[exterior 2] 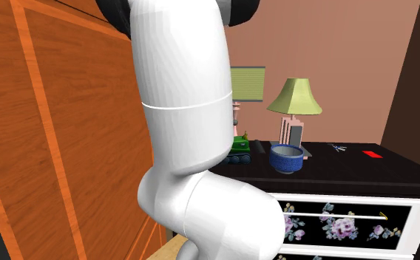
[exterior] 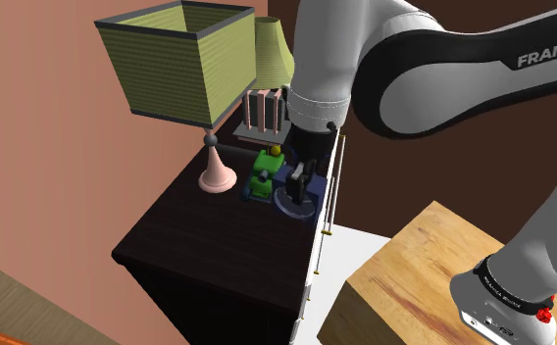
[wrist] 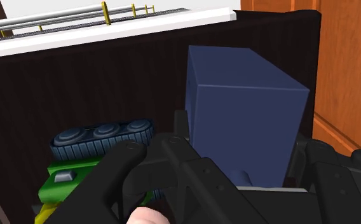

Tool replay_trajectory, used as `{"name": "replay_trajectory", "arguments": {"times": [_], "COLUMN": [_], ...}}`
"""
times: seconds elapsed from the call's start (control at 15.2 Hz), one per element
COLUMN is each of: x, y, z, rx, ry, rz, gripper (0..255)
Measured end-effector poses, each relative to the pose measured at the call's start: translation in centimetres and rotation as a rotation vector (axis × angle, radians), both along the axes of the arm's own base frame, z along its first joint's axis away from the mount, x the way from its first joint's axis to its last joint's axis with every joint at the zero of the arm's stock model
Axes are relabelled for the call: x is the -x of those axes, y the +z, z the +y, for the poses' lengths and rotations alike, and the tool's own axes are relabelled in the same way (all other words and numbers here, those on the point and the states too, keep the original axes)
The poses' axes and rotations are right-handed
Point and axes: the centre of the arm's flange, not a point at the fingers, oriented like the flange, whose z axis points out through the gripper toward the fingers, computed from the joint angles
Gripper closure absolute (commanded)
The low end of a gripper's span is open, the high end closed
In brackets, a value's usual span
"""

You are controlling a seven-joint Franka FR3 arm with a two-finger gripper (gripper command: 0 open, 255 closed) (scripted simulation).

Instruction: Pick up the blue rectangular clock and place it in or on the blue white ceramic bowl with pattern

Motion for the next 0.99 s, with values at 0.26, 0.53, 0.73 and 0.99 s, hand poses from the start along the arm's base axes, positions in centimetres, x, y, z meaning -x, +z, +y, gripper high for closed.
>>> {"name": "replay_trajectory", "arguments": {"times": [0.26, 0.53, 0.73, 0.99], "x": [0.0, -0.1, -2.0, -5.3], "y": [2.2, 4.1, 4.4, 5.0], "z": [0.0, 0.0, -2.0, -6.1], "rx": [0.0, 0.0, 0.0, 0.0], "ry": [0.0, 0.0, -0.001, -0.001], "rz": [0.0, 0.0, 0.0, 0.0], "gripper": [255, 255, 255, 255]}}
